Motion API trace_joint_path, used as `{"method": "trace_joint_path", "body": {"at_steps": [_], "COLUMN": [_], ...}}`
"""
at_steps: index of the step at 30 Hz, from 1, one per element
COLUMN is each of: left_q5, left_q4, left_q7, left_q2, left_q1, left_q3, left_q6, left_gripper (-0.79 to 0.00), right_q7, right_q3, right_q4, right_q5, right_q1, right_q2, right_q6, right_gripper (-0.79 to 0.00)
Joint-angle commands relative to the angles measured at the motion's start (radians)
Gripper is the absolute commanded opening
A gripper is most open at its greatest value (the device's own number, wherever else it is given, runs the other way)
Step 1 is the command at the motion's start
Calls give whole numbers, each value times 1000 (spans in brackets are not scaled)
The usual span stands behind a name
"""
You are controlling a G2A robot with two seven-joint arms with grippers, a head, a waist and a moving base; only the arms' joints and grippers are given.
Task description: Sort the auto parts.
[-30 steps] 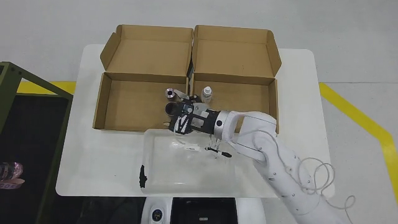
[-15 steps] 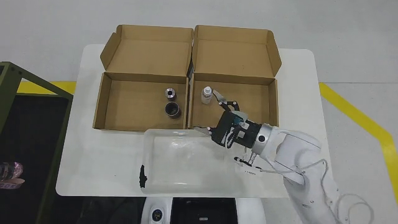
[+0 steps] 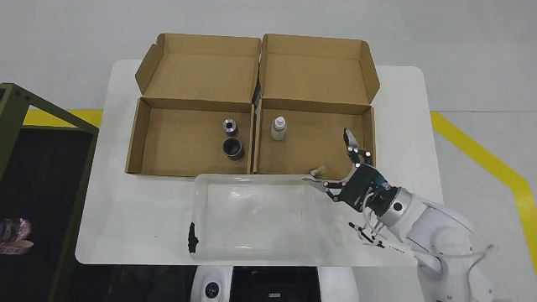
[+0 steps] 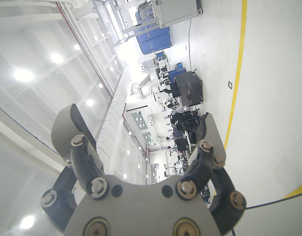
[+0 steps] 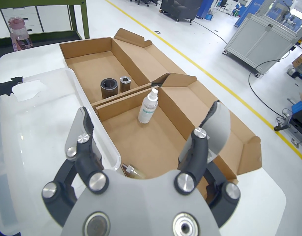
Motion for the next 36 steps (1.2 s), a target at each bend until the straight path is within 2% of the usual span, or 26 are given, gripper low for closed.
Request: {"method": "trace_joint_path", "body": {"at_steps": [1, 9, 18, 25, 36], "left_q5": [0, 0, 0, 0, 0], "left_q4": [0, 0, 0, 0, 0], "left_q7": [0, 0, 0, 0, 0], "left_q2": [0, 0, 0, 0, 0], "left_q1": [0, 0, 0, 0, 0], "left_q3": [0, 0, 0, 0, 0], "left_q6": [0, 0, 0, 0, 0], "left_gripper": [0, 0, 0, 0, -1], "right_q7": [-30, -119, -154, -154, -159], "right_q3": [39, 170, 284, 287, 279], "right_q4": [1, 18, 25, 29, 36], "right_q5": [-1, 19, 42, 58, 59], "right_q1": [-30, -113, -159, -170, -170], "right_q2": [4, 16, 28, 30, 31], "right_q6": [4, 33, 41, 77, 79], "right_gripper": [-22, 0, 0, 0, -1]}}
